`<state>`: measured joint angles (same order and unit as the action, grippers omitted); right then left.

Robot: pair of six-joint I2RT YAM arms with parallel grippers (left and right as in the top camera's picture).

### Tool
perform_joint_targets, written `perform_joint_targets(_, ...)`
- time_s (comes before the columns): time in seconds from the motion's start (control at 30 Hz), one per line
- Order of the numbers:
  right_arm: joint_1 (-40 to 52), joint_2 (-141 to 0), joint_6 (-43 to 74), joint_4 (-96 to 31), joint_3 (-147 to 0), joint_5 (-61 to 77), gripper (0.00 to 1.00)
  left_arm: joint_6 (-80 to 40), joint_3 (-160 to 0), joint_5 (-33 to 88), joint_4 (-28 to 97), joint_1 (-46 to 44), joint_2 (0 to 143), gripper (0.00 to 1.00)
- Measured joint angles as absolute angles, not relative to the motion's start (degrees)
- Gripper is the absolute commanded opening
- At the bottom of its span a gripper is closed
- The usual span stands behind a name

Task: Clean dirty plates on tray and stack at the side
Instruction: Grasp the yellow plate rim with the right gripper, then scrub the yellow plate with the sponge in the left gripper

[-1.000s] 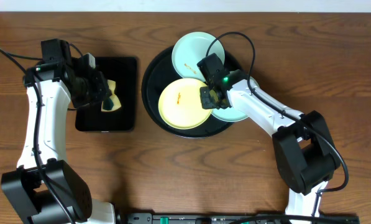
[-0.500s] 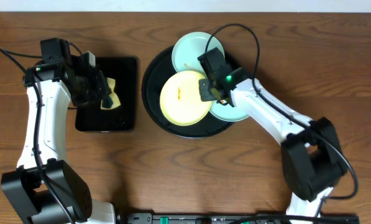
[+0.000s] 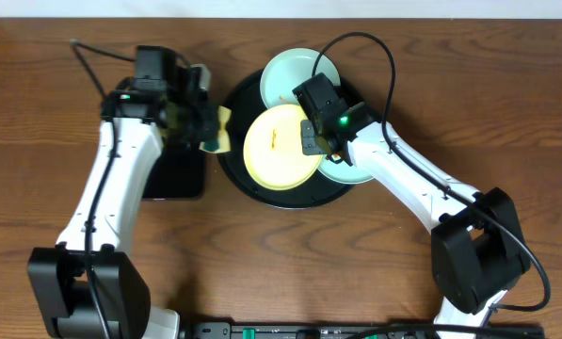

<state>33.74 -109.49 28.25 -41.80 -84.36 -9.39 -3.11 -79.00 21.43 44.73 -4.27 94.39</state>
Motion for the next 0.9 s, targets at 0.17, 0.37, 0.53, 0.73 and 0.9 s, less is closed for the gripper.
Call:
perform_joint_targets(0.17, 32.51, -109.49, 28.27, -43.33, -84.36, -3.64, 0.01, -4.78, -79.00, 20.18, 43.18, -6.59, 94.39, 0.07)
perform_joint_targets(0.37, 28.80, -110.26, 27.83, -44.16, -84.36, 2.70, 0.01, -6.00, -78.30, 19.31, 40.40, -8.34, 94.39, 0.07)
perform_joint_targets(0.53, 27.68, -111.72, 26.50, -44.31, -84.36, 4.51, 0.01, -6.20, -75.40, 19.11, 36.77, -10.46, 94.39, 0.07)
perform_joint_targets(0.73, 27.92, -114.08, 26.55, -44.36, -84.36, 4.86, 0.01, -6.22, -70.94, 19.11, 30.02, -14.06, 94.39, 0.07)
perform_joint_targets(0.9, 27.73, -115.87, 26.55, -44.31, -84.36, 6.79, 0.01, -7.11, -66.61, 19.14, 23.86, -16.05, 94.39, 0.07)
